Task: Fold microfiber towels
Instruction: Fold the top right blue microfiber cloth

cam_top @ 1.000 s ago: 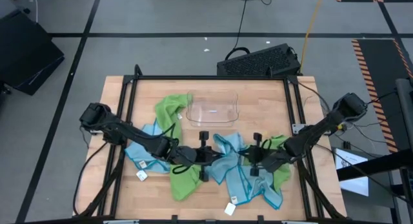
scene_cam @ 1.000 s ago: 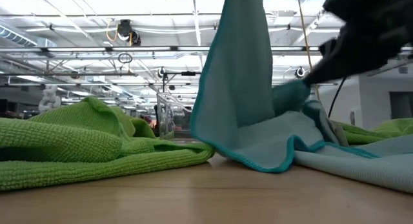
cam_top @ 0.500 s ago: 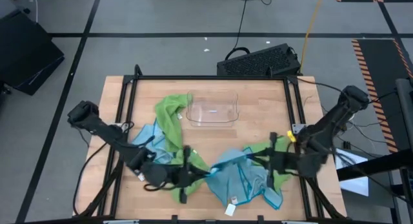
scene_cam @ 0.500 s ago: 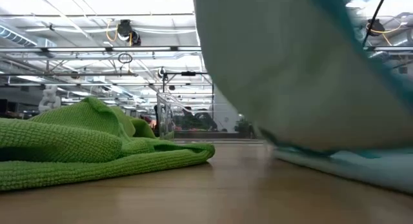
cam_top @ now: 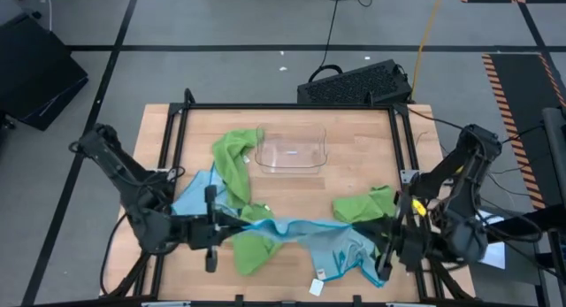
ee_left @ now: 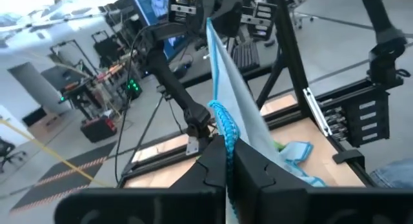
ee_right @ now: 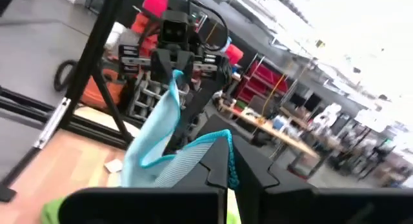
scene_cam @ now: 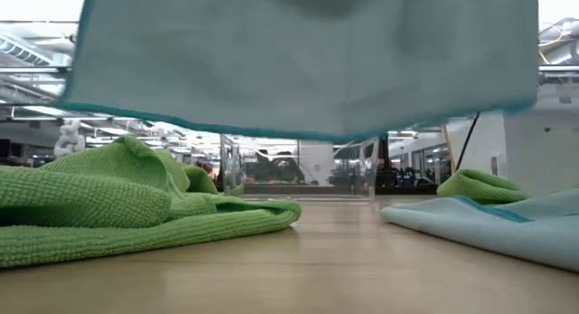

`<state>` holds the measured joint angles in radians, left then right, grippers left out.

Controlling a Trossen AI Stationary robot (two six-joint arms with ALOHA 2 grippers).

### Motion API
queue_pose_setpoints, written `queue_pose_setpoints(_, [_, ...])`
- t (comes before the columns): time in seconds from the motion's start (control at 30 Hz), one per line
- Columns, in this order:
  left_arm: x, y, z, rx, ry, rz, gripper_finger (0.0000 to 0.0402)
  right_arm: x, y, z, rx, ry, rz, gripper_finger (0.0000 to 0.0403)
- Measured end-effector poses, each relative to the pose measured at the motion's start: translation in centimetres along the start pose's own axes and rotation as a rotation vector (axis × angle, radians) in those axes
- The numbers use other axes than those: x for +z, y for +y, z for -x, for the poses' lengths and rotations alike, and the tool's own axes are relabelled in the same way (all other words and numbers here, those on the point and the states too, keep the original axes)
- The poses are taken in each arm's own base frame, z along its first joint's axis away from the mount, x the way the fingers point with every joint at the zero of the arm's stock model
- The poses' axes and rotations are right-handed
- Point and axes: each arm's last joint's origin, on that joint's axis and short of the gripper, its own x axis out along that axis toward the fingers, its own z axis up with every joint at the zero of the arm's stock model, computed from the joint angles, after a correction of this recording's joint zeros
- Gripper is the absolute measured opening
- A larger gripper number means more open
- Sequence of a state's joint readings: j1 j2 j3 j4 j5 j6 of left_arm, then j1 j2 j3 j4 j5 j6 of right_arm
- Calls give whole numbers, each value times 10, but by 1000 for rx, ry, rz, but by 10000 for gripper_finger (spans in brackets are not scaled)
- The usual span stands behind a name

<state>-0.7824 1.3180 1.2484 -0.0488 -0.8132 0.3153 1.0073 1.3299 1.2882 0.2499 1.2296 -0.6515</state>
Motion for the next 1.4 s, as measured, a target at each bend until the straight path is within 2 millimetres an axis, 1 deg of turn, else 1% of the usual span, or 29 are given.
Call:
queue_pose_setpoints(0.1, [3,4,8,-8,-12,-12,15,10,4,0,-86,61,51,4])
queue_pose_setpoints(0.17, [3,8,13,11,3,-25,8,9,5,-1,-162,134,100,4])
queue_pose_setpoints(0.27, [-4,13,16,122,95,-64,5,1,4,-3,-240,209,129,4])
queue_pose_setpoints(0.37, [-17,20,15,237,195,-32,13,-12,6,-5,-269,231,125,4])
queue_pose_setpoints(0.47, [-35,24,9,255,282,32,12,-32,11,-9,-285,244,135,4])
queue_pose_setpoints(0.63, [-71,25,-4,315,399,87,6,-79,7,-17,-342,273,99,4])
queue_pose_setpoints(0.77, [-92,28,-10,343,445,133,14,-118,-3,-23,-285,237,2,4])
queue_pose_setpoints(0.87, [-107,28,-14,349,480,165,7,-145,-12,-25,-251,224,-82,4])
queue_pose_setpoints(0.97, [-123,28,-16,365,508,184,5,-171,-21,-25,-241,232,-136,4])
queue_pose_setpoints(1.17, [-153,31,-18,427,571,202,15,-220,-36,-23,-207,260,-215,4])
queue_pose_setpoints(1.3, [-167,38,-21,483,600,237,5,-244,-47,-24,-189,273,-284,4])
queue_pose_setpoints(1.4, [-172,47,-24,525,614,252,10,-249,-60,-28,-207,234,-321,4])
